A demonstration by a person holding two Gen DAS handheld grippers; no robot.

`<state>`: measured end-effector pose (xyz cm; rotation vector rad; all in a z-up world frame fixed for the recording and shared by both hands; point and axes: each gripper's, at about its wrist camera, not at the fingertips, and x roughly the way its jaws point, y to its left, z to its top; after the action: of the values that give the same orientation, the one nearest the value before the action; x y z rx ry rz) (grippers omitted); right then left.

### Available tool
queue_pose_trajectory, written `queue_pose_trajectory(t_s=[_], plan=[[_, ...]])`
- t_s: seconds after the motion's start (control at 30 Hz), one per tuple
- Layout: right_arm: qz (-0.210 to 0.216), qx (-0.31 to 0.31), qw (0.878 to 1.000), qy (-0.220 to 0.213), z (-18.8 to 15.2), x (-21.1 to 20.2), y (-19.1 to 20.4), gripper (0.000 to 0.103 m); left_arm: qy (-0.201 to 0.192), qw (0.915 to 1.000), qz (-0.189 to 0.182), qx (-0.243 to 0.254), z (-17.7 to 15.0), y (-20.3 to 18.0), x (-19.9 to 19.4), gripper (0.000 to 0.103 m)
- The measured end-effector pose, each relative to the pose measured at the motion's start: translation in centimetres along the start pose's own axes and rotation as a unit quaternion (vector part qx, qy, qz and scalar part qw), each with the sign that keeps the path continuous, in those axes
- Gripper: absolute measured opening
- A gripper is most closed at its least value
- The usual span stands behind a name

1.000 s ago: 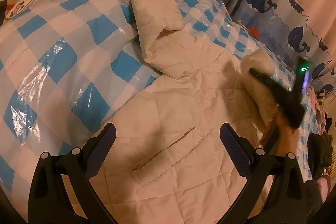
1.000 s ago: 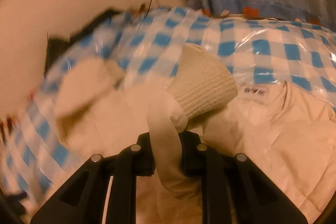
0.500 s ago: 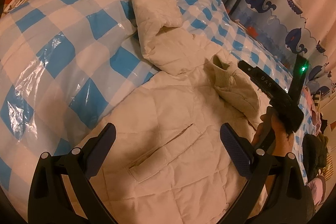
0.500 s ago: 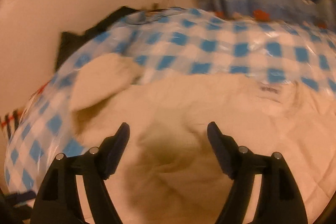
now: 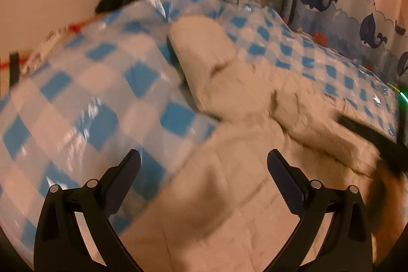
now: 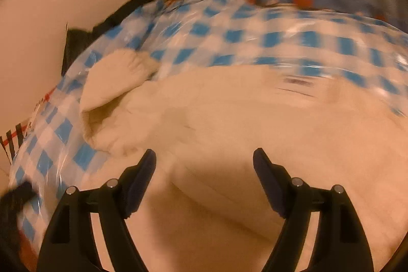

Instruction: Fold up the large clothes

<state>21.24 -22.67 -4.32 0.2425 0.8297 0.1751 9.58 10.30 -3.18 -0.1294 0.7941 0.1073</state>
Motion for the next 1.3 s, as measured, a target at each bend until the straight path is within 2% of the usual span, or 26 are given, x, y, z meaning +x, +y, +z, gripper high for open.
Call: queue_pose_trajectory(t_s=[0.03, 0.1, 0.13, 0.2, 0.23, 0.3, 0.37, 0.4, 0.43, 0.5, 0.53, 0.67, 0.8, 0.9, 0.93, 0.97, 1.0, 1.03, 1.1, 1.2, 1.3], plan=[[-0.021, 0.013, 1.000, -0.005, -0.7, -1.4, -2.4, 0.077, -0.007, 0.9999, 0.001, 0.011, 1.1, -0.5, 0.3, 0.096], [-0.035, 0.049, 0.998, -0.009, -1.7, -3.0, -6.2, 0.077, -0.039, 0.9971, 0.026, 0.060, 3.9, -2.7, 0.9, 0.096], [-0.031, 0.082, 0.996, -0.012, -2.6, -3.6, -8.7, 0.077, -0.062, 0.9913, 0.053, 0.104, 5.3, -4.4, 1.5, 0.096], [-0.023, 0.108, 0.994, -0.026, -4.4, -3.5, -11.3, 0.078, -0.092, 0.9686, 0.121, 0.196, 8.4, -8.3, 4.0, 0.096], [-0.019, 0.112, 0.993, -0.034, -5.2, -3.4, -11.9, 0.078, -0.092, 0.9577, 0.142, 0.233, 10.0, -10.1, 6.0, 0.096], [-0.002, 0.127, 0.990, -0.055, -7.7, -2.3, -12.9, 0.078, -0.073, 0.9411, 0.176, 0.279, 12.6, -12.6, 10.5, 0.096], [0.000, 0.125, 0.990, -0.067, -8.1, -2.3, -12.9, 0.079, -0.044, 0.9281, 0.200, 0.311, 14.8, -14.4, 14.9, 0.096], [0.010, 0.122, 0.990, -0.063, -8.0, -2.1, -13.0, 0.084, -0.033, 0.9271, 0.203, 0.314, 15.5, -14.7, 16.4, 0.096], [0.023, 0.122, 0.990, -0.068, -8.1, -2.1, -13.2, 0.085, -0.022, 0.9296, 0.201, 0.308, 16.2, -14.9, 17.8, 0.096], [0.034, 0.129, 0.988, -0.076, -8.3, -1.9, -13.4, 0.085, 0.000, 0.9382, 0.194, 0.287, 17.8, -14.9, 20.4, 0.096], [0.033, 0.129, 0.988, -0.074, -8.2, -1.7, -13.4, 0.085, 0.011, 0.9382, 0.193, 0.287, 18.1, -14.9, 21.5, 0.096], [0.029, 0.123, 0.989, -0.074, -8.4, -1.6, -13.3, 0.086, 0.049, 0.9290, 0.218, 0.295, 17.9, -13.9, 25.3, 0.096], [0.028, 0.121, 0.989, -0.074, -8.6, -1.5, -13.4, 0.086, 0.078, 0.9379, 0.233, 0.245, 19.0, -11.0, 27.0, 0.096], [0.027, 0.121, 0.990, -0.073, -8.6, -1.5, -13.3, 0.086, 0.101, 0.9348, 0.232, 0.249, 18.4, -9.4, 27.8, 0.096], [0.026, 0.121, 0.990, -0.073, -8.6, -1.5, -13.3, 0.086, 0.092, 0.9373, 0.225, 0.249, 18.3, -9.4, 27.5, 0.096], [0.026, 0.121, 0.990, -0.073, -8.6, -1.5, -13.3, 0.086, 0.082, 0.9432, 0.210, 0.244, 18.3, -9.5, 26.8, 0.096], [0.026, 0.121, 0.990, -0.073, -8.6, -1.5, -13.3, 0.087, 0.070, 0.9514, 0.185, 0.236, 18.3, -9.7, 25.9, 0.096], [0.026, 0.121, 0.990, -0.073, -8.6, -1.5, -13.3, 0.087, 0.058, 0.9562, 0.161, 0.238, 18.3, -10.2, 25.2, 0.096], [0.026, 0.121, 0.990, -0.074, -8.6, -1.5, -13.3, 0.087, 0.054, 0.9511, 0.165, 0.256, 18.0, -11.3, 25.1, 0.096], [0.026, 0.121, 0.990, -0.074, -8.6, -1.5, -13.2, 0.087, 0.076, 0.9458, 0.168, 0.267, 17.7, -12.1, 26.4, 0.096], [0.027, 0.121, 0.989, -0.075, -8.6, -1.5, -13.2, 0.087, 0.107, 0.9328, 0.192, 0.286, 17.2, -12.5, 28.4, 0.096]])
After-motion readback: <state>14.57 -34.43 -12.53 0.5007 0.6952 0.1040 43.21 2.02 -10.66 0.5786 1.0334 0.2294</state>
